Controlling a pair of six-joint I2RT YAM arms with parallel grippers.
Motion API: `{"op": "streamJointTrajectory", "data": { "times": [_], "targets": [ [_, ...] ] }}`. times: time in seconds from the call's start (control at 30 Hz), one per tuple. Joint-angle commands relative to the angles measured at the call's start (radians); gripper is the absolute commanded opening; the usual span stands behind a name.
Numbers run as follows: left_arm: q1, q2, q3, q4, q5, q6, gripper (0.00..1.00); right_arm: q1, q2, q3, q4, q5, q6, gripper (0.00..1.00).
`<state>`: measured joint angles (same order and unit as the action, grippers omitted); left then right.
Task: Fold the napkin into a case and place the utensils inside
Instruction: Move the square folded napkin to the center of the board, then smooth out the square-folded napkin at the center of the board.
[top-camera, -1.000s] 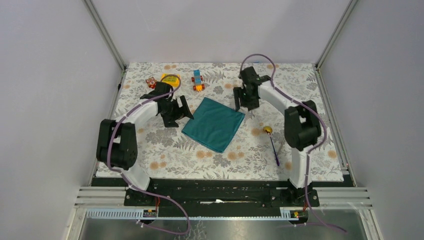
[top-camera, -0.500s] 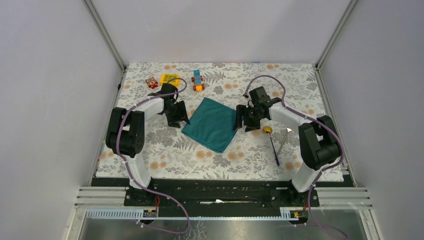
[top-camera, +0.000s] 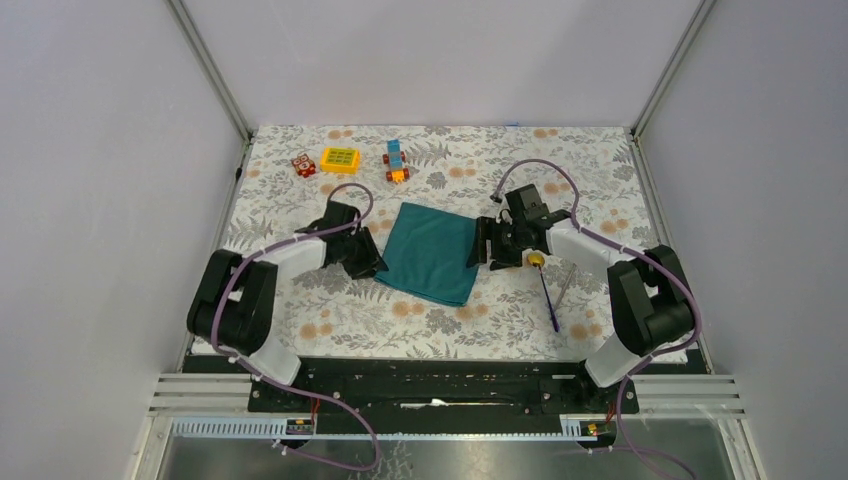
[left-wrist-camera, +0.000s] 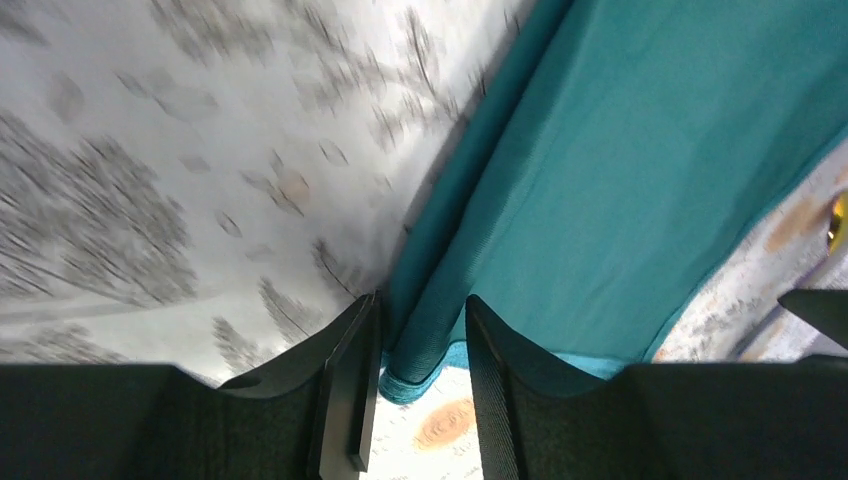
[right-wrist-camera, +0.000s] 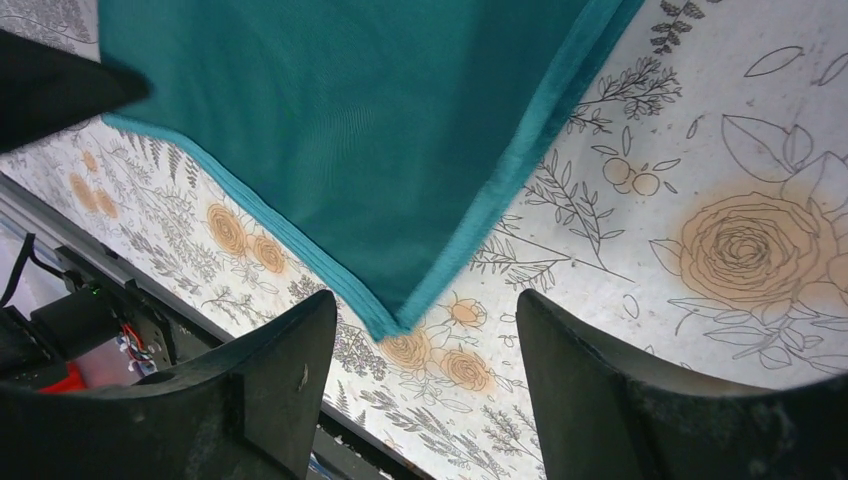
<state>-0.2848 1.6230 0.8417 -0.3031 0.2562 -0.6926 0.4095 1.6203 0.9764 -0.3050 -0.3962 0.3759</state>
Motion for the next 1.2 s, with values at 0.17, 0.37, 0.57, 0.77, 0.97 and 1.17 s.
{"op": "streamJointTrajectory", "data": {
  "times": [0.17,0.37,0.57,0.77,0.97,1.17],
  "targets": [
    [-0.205,-0.236,-0.248,0.092,-0.045,-0.309,0.52,-0.003,-0.045,-0.052,0.060,-0.022,0.012,0.73],
    [-0.202,-0.383,-0.160,-0.126,-0.112,-0.197,0.75,-0.003,-0.108,-0.090,0.024,-0.041,0.008,0.74],
    [-0.204,-0.339,-0.104,-0.019,0.118,-0.179,0.64,-0.003,-0.103,-0.093,0.085,-0.182,0.079,0.75],
    [-0.205,-0.241,-0.034,0.050,0.150,-0.166,0.58,-0.003,-0.016,-0.136,0.285,-0.384,0.220,0.71],
    [-0.205,-0.182,-0.119,0.139,0.172,-0.171,0.57,-0.004,0.037,-0.182,0.290,-0.371,0.179,0.69],
    [-0.204,-0.152,-0.210,0.186,0.158,-0.163,0.57,-0.024,0.058,-0.251,0.275,-0.295,0.135,0.68]
  ]
}}
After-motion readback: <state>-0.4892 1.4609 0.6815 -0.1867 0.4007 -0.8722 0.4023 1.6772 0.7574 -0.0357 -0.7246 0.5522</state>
